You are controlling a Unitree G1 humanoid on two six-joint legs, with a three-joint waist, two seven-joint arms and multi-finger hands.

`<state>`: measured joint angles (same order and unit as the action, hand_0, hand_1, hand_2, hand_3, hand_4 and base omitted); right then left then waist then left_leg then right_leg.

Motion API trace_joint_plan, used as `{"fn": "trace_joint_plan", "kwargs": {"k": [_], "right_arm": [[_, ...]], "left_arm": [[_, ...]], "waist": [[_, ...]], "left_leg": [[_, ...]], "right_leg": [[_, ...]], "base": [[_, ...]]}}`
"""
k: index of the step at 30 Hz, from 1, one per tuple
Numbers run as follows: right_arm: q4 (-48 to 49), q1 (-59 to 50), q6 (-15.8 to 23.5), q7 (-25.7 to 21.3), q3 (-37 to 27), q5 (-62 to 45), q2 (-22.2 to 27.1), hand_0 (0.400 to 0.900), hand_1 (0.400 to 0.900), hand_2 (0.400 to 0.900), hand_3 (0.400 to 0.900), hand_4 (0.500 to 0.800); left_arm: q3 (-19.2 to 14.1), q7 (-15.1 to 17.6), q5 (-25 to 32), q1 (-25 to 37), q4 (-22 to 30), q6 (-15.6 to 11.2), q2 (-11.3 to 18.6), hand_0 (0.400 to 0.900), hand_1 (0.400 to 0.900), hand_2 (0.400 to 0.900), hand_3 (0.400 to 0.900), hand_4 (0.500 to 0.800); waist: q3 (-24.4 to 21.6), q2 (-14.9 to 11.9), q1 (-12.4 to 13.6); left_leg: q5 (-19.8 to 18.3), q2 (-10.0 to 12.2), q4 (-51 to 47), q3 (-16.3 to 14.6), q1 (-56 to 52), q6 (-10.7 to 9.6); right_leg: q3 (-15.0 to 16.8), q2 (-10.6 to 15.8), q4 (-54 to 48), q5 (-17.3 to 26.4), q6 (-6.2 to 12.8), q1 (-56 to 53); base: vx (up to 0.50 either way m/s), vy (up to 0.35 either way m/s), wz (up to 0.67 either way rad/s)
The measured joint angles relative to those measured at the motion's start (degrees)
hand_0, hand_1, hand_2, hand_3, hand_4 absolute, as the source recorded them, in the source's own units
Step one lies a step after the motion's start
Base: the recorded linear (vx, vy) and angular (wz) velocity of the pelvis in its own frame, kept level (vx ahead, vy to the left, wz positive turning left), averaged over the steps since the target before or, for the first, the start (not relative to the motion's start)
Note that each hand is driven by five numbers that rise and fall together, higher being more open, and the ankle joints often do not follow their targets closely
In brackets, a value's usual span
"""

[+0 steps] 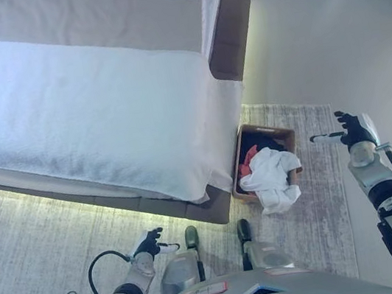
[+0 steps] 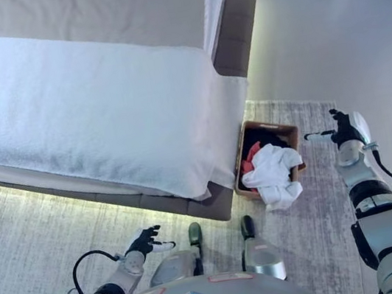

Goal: Put the clothes on the bed into the basket.

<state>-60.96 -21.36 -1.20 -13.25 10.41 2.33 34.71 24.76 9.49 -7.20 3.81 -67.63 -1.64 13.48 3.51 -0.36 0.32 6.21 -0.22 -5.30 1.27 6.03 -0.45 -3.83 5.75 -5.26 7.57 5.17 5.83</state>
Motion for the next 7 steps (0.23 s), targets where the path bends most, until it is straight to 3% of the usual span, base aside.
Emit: {"fn": "trace_joint_plan", "kwargs": {"k": [7], "right_arm": [[-0.55, 3.03, 0.62, 0.33, -0.01, -0.02, -2.15, 0.900, 0.900, 0.900, 0.900, 0.800]], "left_arm": [[-0.07, -0.28, 0.04, -0.11, 0.00, -0.53, -0.05, 0.900, 0.900, 0.900, 0.900, 0.800]], "waist": [[-0.41, -0.01, -0.08]], "left_leg": [[-0.10, 0.13, -0.01, -0.04, -0.78, -0.14]], "right_leg": [[0.01, -0.11, 0.00, -0.16, -0.21, -0.78]], "base": [[0.00, 0.000, 0.00]]}}
